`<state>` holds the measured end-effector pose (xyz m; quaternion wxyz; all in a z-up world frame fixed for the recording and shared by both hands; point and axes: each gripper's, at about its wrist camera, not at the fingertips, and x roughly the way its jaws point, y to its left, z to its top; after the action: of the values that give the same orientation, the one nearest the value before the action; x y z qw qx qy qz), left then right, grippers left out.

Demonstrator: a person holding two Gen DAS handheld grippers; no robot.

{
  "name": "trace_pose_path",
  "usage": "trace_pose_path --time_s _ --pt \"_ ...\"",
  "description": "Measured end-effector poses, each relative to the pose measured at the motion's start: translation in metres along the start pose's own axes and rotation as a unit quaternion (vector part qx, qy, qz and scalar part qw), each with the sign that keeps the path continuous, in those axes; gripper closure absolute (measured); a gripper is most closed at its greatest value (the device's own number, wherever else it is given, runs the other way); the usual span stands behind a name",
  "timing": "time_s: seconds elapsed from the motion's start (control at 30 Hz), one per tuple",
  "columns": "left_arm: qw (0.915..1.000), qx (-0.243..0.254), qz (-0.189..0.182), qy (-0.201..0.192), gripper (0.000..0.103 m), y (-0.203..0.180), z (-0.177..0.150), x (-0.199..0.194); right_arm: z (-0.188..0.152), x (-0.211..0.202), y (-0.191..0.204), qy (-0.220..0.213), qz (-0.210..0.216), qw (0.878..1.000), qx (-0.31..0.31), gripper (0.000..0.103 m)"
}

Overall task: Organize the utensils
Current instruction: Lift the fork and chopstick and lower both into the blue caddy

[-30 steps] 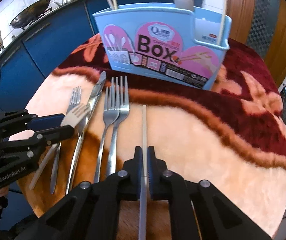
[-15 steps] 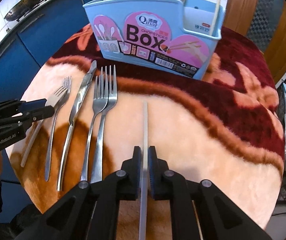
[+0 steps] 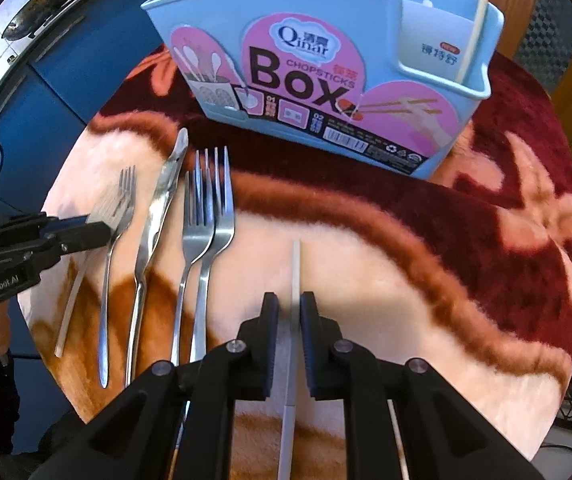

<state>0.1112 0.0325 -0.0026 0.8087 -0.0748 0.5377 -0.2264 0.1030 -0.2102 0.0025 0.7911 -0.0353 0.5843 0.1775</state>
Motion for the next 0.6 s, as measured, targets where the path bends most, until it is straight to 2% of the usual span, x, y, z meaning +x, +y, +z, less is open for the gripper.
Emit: trace_pose_path --time_s 0.1,0.27,0.4,0.6 --pt "0.9998 0.006 -0.002 -0.017 0.099 -0.003 -0.004 -0.007 -0.005 -0.002 0.002 -0.015 -0.003 1.000 -0.011 0.094" --pt "0.9983 0.010 -0.002 -0.058 0.099 -0.007 -0.008 -0.028 -0.021 -0.016 -0.010 -0.062 0.029 0.998 0.009 0.097" --pt "0.9935 0.033 0.019 -0.107 0.099 -0.020 -0.007 -0.046 -0.038 -0.035 -0.021 -0.128 0.051 0.990 0.035 0.097" --pt "0.9786 0.065 0.052 -0.188 0.099 -0.045 -0.004 -0.071 -0.065 -0.069 -0.029 -0.247 0.029 0.967 0.055 0.097"
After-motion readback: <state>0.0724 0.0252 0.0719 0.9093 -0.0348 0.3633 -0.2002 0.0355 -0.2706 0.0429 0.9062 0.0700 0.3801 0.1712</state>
